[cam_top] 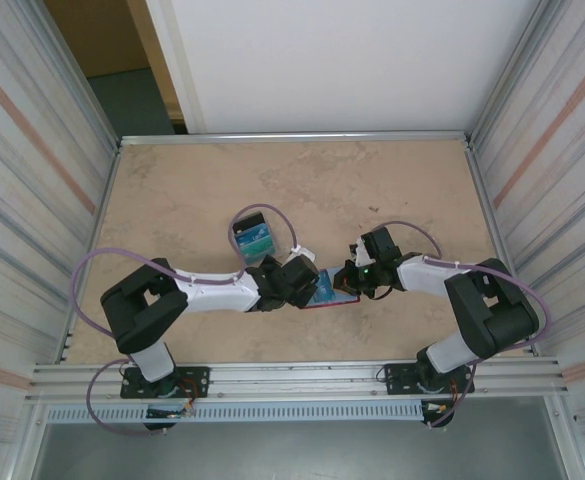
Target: Take the credit cards out of the card holder
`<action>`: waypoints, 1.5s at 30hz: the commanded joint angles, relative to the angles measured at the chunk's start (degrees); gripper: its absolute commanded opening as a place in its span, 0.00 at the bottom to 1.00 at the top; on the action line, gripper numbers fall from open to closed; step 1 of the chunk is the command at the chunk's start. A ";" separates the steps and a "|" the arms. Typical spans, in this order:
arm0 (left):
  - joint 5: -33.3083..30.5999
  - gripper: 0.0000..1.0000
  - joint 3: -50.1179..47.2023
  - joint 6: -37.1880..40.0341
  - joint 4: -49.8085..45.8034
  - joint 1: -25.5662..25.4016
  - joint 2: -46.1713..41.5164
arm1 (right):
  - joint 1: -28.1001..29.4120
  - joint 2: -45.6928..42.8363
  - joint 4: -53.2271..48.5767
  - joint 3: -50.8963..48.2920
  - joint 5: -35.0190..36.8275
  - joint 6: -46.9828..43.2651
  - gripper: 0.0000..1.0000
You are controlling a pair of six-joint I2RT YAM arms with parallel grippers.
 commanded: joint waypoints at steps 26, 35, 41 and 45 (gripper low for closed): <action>3.98 0.99 5.45 4.91 1.14 1.19 4.04 | -0.60 -4.00 -1.44 -1.26 2.79 1.36 0.00; 4.06 0.99 5.26 4.65 0.28 1.59 5.73 | -0.93 -3.54 -0.07 -2.00 2.72 2.31 0.00; 4.33 0.99 4.96 4.39 -0.22 1.59 6.37 | -1.20 -1.84 4.52 -3.38 0.20 4.42 0.19; 4.58 0.99 4.48 4.01 -0.21 1.61 6.39 | -1.27 -0.20 5.98 -3.46 -0.44 4.73 0.24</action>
